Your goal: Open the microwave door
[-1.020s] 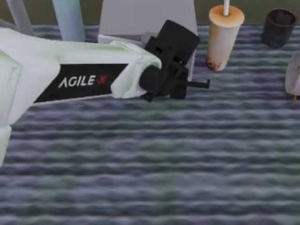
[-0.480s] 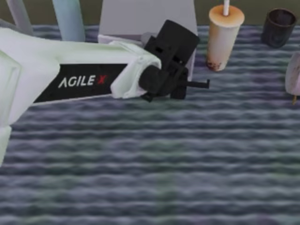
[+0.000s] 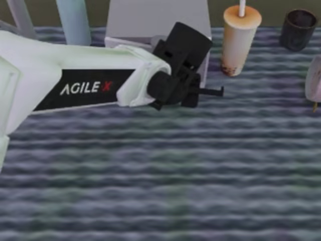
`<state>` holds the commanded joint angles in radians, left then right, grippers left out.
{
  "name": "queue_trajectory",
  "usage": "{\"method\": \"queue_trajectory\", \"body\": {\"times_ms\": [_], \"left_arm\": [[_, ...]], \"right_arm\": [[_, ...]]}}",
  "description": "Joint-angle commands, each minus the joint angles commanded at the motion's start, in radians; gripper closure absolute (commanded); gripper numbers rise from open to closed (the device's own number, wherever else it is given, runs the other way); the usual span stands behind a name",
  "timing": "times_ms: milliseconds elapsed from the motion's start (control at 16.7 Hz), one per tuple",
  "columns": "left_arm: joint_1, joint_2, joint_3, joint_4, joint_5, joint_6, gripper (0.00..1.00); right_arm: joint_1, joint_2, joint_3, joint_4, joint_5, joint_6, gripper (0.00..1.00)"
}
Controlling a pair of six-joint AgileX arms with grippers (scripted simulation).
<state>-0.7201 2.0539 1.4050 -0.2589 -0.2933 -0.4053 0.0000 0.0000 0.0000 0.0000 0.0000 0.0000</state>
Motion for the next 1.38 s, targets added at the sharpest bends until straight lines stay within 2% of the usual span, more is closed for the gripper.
{"method": "queue_trajectory", "body": {"times_ms": [1380], "left_arm": [[0.007,-0.014,-0.024,0.013,0.010,0.020,1.00]], "right_arm": [[0.000,0.000,0.000,0.000,0.000,0.000,0.00]]}}
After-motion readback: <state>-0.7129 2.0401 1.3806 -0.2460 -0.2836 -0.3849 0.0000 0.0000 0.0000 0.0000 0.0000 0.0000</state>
